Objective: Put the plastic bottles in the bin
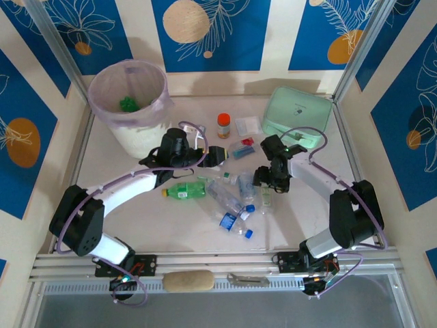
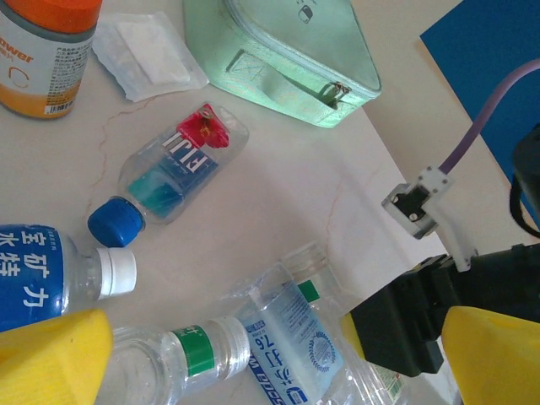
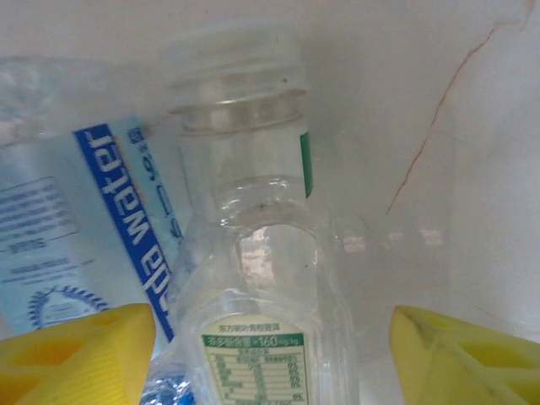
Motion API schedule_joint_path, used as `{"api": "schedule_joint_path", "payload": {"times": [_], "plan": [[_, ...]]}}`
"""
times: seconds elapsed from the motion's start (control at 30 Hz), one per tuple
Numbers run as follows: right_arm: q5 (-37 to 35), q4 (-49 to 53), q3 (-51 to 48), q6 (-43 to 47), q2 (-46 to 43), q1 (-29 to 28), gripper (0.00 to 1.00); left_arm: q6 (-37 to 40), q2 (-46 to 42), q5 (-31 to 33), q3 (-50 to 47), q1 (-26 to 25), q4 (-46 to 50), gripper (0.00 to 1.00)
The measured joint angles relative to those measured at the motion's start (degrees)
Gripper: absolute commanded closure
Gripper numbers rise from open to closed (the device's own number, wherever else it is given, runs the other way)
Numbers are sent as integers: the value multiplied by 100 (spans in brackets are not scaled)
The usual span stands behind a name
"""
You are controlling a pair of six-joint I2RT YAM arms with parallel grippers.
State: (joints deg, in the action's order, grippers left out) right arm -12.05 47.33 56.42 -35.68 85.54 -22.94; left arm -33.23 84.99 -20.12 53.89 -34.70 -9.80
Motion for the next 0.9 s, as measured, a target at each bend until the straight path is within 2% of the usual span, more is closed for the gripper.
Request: {"api": "schedule_joint_path", "payload": {"times": [0.1, 0.3, 0.7, 0.9], "plan": [[2, -44, -37, -46, 79, -9, 35, -39, 0, 0, 0, 0, -2, 0], [42, -221, -68, -59, 146, -37, 35, -101, 0, 2, 0, 0, -2, 0], [28, -439, -129, -83, 553, -74, 29, -103, 0, 4, 0, 0, -2, 0], [-20, -424, -144, -111, 623, -144, 30, -103, 0, 24, 0, 0, -2, 0]]}}
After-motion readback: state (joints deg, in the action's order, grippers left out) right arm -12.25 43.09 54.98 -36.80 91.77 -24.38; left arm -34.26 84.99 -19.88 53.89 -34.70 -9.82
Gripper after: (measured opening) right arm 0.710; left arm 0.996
